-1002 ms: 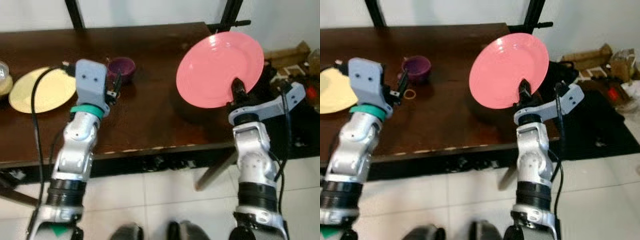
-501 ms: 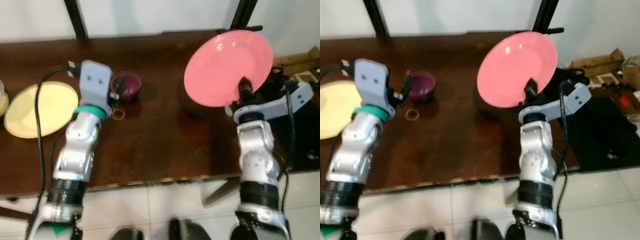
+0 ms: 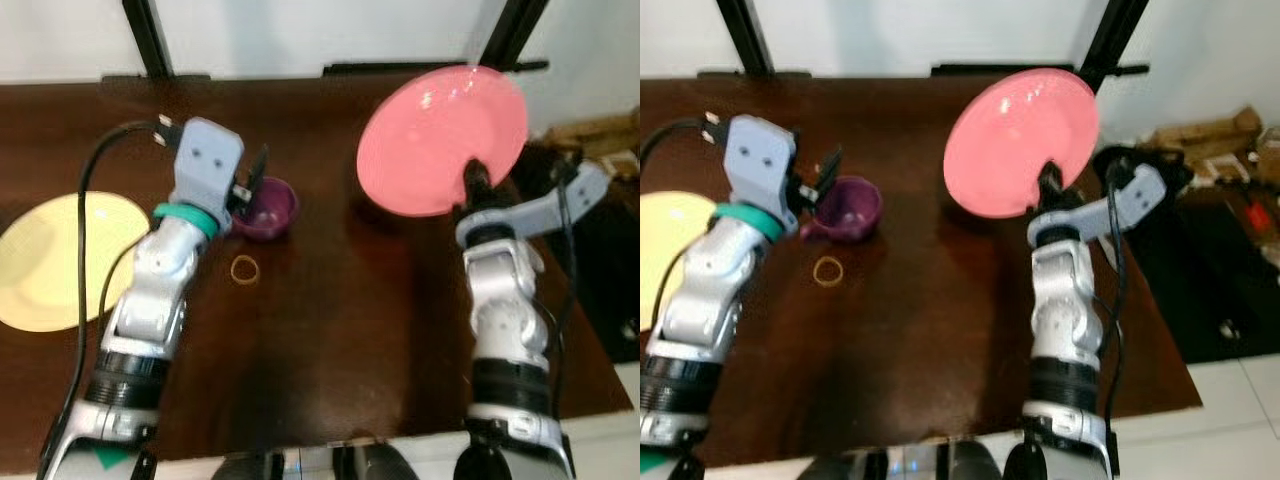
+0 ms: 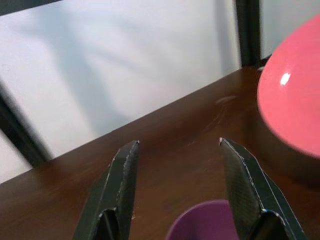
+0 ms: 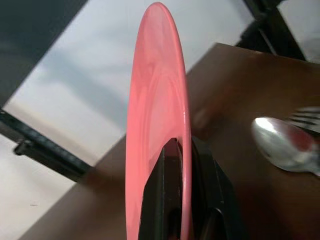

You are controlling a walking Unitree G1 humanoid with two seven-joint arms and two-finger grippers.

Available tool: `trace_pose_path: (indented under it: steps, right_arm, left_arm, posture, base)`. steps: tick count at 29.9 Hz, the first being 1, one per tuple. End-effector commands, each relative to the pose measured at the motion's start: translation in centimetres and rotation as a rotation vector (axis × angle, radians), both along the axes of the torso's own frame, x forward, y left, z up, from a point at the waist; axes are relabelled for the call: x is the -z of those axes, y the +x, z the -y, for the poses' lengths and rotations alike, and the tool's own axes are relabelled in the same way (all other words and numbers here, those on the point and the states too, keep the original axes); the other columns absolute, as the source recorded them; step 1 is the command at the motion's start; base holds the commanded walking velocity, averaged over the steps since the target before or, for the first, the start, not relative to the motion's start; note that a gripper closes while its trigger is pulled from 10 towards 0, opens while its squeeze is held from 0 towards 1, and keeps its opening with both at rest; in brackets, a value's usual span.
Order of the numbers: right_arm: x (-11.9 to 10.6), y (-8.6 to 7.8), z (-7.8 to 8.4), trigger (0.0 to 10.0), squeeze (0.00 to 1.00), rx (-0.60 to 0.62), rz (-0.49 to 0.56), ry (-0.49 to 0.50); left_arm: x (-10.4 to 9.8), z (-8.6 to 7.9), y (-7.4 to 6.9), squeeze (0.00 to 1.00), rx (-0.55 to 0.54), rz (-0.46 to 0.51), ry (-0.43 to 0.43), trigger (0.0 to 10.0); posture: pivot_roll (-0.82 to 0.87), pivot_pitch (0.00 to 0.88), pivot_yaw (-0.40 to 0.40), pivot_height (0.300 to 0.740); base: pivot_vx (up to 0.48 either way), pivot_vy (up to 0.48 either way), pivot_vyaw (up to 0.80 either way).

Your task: Setting the table

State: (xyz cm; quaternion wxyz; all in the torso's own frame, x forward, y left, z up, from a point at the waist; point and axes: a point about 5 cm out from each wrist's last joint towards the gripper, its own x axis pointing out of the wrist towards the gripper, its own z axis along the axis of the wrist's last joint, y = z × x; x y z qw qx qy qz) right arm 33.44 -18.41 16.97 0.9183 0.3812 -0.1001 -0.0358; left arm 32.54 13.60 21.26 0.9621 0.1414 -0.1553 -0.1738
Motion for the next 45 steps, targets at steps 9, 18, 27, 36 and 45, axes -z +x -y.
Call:
trace_pose_path:
  steps: [9,18,27,36,45]
  right_arm:
    - [1.4,0.2,0.1,10.0,0.0,-0.007,-0.083,-0.001]
    - [4.7,-0.9,-2.8,10.0,0.0,-0.254,-0.205,0.029]
    - [6.2,-1.5,-3.1,10.0,0.0,-0.265,-0.243,0.043]
    - [5.6,-1.1,-3.0,10.0,1.0,-0.25,-0.215,0.011]
    - [5.3,-1.2,-2.6,10.0,1.0,-0.233,-0.212,-0.056]
  left_arm:
    - [-1.5,1.1,-3.1,0.0,0.385,-0.102,0.006,10.0]
    - [-2.7,1.1,-4.3,0.0,0.462,-0.094,0.041,10.0]
    - [-2.4,1.2,-4.8,0.0,0.481,-0.119,0.044,10.0]
    - [-2.4,1.3,-5.3,0.0,0.503,-0.154,0.045,10.0]
    - [-2.3,1.5,-5.4,0.0,0.508,-0.16,0.038,10.0]
  posture:
    - [0.08,0.038,0.015,0.74]
    - [0.09,0.07,0.012,0.74]
    - [0.09,0.078,0.013,0.74]
    - [0.1,0.071,0.014,0.74]
    - [0.09,0.064,0.011,0.74]
  base:
    - [0.0,0.0,0.0]
    - [0.0,0.0,0.0]
    - [0.0,0.0,0.0]
    - [0.0,0.0,0.0]
    - [0.0,0.0,0.0]
